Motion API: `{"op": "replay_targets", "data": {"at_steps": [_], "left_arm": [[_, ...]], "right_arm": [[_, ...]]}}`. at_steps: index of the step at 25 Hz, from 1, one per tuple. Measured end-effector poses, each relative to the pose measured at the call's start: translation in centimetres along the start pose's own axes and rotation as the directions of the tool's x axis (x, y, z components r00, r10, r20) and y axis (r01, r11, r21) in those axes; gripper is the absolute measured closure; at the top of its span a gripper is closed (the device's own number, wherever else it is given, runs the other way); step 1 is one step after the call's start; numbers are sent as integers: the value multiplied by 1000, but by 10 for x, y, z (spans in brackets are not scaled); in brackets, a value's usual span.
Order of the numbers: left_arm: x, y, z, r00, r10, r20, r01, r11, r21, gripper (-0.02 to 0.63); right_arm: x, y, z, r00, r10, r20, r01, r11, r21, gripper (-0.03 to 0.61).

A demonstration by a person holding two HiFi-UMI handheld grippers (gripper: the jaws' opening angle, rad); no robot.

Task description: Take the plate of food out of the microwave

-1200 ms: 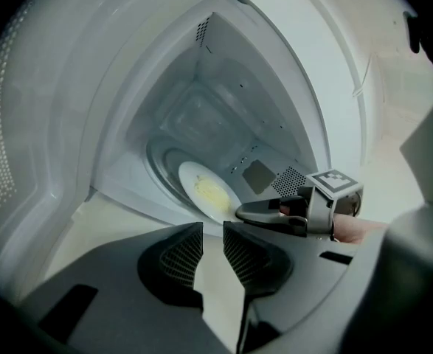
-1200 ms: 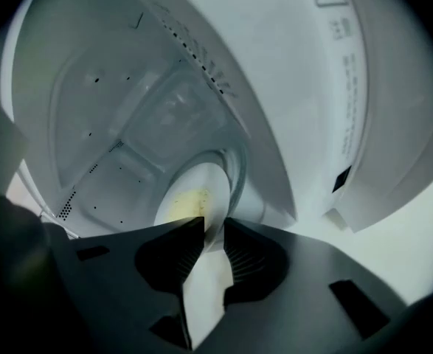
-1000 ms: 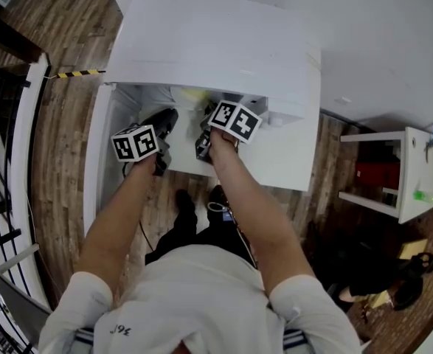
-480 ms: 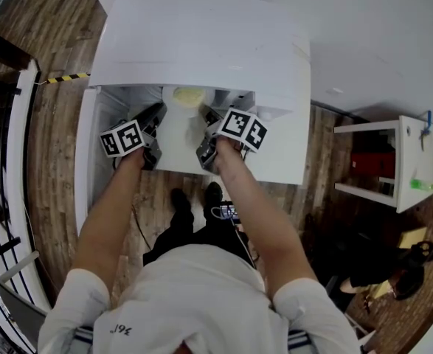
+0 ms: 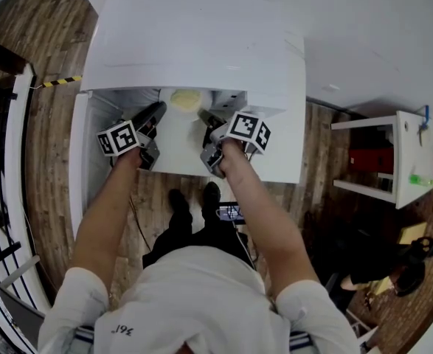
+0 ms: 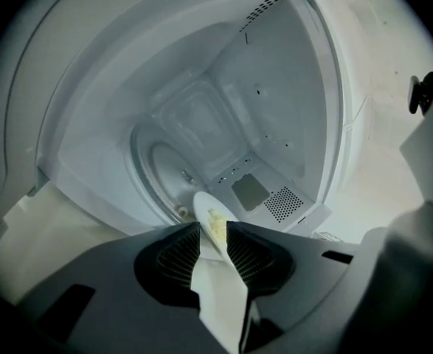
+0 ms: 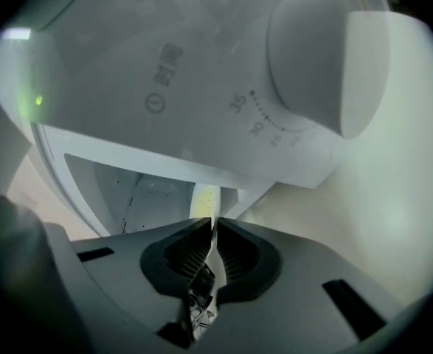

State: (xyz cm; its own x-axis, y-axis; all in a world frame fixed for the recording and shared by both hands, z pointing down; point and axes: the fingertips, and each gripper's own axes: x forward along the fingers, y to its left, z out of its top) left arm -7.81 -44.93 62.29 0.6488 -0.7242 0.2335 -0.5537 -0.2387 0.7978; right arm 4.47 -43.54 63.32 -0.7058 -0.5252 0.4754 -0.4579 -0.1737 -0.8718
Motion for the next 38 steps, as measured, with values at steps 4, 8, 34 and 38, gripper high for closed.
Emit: {"op": "replay_targets", "data": {"at_steps": [4, 8, 34, 38], "left_arm": [[1, 3, 0, 1000, -1, 8, 1, 1000, -13, 517], [2, 2, -2, 1000, 0, 10, 0, 1000, -32, 517], [1, -9, -14, 999, -6, -35, 3, 995, -95, 518], [2, -6, -12, 999, -6, -48, 1, 995, -103, 518]], "right_arm": [[-1, -1, -3, 999, 9, -41, -11, 999, -40, 554], [0, 1, 0, 999, -25, -34, 19, 984, -177, 551], [2, -11, 13, 986, -108, 123, 137, 957, -255, 477], [14, -14, 9, 987, -122, 109, 143, 967, -210, 468]]}}
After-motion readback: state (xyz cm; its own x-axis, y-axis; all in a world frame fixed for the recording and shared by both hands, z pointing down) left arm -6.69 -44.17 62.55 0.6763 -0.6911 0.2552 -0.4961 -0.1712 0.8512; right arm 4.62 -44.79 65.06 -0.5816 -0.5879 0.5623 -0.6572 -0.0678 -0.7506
